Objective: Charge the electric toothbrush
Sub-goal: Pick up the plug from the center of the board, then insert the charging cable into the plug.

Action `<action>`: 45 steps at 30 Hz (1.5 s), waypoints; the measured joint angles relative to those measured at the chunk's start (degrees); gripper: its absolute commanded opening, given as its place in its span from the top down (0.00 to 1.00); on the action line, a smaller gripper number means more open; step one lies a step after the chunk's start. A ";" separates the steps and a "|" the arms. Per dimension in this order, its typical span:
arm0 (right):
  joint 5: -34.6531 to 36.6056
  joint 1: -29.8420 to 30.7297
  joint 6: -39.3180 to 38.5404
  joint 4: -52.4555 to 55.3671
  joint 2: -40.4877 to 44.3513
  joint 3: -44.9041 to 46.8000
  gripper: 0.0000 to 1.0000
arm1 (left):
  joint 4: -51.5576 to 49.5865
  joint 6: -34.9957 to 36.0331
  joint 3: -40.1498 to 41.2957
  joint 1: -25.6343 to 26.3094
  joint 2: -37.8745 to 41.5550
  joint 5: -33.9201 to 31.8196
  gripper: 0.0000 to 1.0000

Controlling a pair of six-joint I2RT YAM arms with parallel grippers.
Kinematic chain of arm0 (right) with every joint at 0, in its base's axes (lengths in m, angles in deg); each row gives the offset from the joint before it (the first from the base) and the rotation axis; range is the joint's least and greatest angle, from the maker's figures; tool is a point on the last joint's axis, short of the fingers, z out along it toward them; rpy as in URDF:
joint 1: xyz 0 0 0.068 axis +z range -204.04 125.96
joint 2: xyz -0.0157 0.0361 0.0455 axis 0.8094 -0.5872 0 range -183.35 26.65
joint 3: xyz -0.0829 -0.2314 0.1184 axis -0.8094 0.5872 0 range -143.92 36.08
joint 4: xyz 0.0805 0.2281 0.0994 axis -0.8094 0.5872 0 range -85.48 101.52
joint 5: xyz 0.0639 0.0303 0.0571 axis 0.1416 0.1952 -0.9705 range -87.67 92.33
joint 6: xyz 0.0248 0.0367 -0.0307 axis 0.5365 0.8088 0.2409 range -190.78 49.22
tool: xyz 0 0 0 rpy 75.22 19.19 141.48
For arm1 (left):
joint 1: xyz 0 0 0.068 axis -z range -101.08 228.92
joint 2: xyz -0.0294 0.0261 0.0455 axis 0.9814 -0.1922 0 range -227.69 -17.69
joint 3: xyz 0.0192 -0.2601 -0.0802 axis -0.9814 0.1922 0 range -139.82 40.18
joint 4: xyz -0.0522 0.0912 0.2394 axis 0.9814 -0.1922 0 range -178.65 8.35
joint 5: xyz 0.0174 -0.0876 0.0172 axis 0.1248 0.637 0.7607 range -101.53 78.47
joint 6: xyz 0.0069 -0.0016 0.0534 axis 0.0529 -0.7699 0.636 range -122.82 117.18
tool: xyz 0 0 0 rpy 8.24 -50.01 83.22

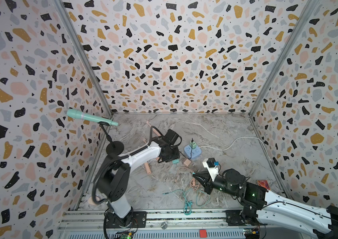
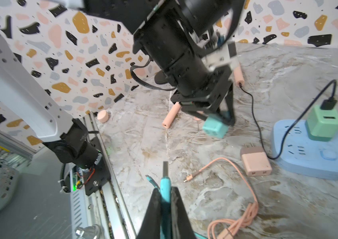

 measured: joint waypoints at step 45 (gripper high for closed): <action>-19.82 -14.19 48.48 -52.46 -23.96 1.77 1.00 | 83.27 -31.61 43.60 18.32 30.97 -22.45 1.00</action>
